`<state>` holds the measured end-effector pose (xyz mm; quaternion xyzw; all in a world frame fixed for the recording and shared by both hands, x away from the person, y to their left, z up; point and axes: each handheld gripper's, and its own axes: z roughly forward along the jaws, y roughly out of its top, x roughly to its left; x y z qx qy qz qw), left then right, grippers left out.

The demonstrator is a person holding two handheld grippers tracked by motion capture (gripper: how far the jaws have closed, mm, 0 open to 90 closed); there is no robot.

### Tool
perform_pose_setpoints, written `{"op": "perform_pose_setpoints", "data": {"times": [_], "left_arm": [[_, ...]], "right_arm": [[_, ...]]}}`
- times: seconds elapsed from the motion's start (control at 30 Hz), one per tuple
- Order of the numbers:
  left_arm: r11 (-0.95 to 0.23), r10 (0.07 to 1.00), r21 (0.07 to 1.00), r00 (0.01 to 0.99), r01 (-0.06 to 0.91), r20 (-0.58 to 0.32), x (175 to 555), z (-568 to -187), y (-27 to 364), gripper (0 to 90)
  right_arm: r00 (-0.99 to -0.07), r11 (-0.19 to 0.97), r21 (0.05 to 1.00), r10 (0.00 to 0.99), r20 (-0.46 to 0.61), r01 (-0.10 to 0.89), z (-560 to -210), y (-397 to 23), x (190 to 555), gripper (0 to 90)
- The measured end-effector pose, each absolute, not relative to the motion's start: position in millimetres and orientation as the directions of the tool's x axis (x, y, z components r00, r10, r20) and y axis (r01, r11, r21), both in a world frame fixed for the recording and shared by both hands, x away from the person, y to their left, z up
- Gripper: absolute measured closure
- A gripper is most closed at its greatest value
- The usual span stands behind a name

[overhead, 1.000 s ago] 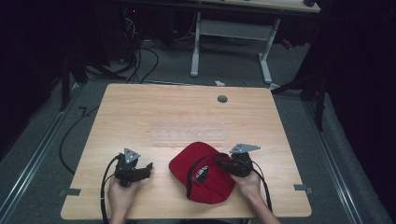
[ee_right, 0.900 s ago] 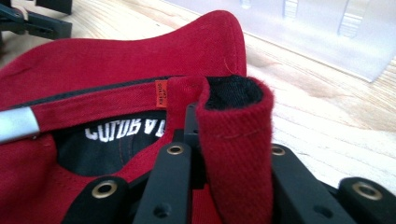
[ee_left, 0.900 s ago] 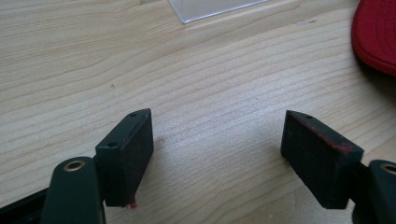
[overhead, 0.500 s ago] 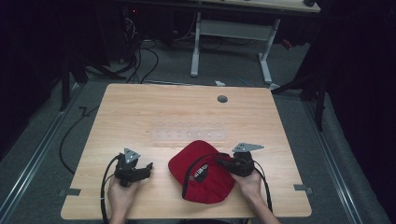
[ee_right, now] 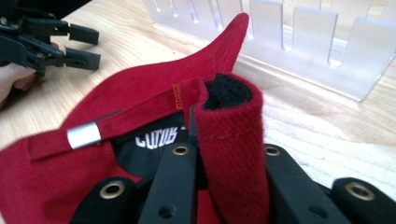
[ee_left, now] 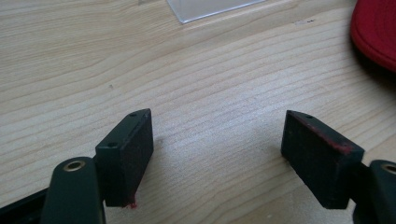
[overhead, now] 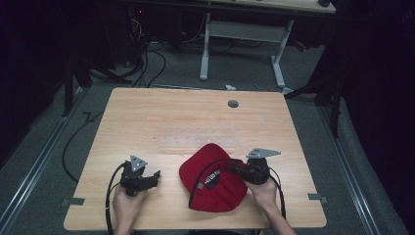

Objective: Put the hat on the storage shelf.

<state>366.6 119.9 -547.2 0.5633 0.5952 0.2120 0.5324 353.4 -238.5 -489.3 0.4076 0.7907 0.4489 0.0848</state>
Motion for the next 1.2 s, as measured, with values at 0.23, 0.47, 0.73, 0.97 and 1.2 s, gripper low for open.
{"op": "perform_pose_setpoints", "data": {"times": [0.23, 0.47, 0.73, 0.97, 1.2], "left_arm": [[0.277, 0.896, 0.851, 0.201, 0.446, -0.397, 367, -547, 120, 25.1], [0.274, 0.895, 0.851, 0.204, 0.449, -0.396, 367, -547, 120, 24.3], [0.27, 0.895, 0.851, 0.208, 0.451, -0.395, 367, -547, 120, 24.5], [0.249, 0.895, 0.86, 0.233, 0.445, -0.38, 363, -545, 115, 26.0], [0.231, 0.866, 0.871, 0.317, 0.434, -0.388, 352, -535, 101, 23.3]], "right_arm": [[-0.652, 0.255, 0.786, 0.722, 0.234, 0.564, -478, -243, 351, 83.8], [-0.65, 0.251, 0.793, 0.726, 0.224, 0.554, -468, -247, 349, 83.8], [-0.641, 0.246, 0.8, 0.737, 0.212, 0.547, -457, -254, 348, 83.8], [-0.633, 0.222, 0.809, 0.741, 0.223, 0.545, -447, -260, 348, 83.8], [-0.632, 0.217, 0.815, 0.743, 0.219, 0.537, -438, -263, 350, 83.9]]}}
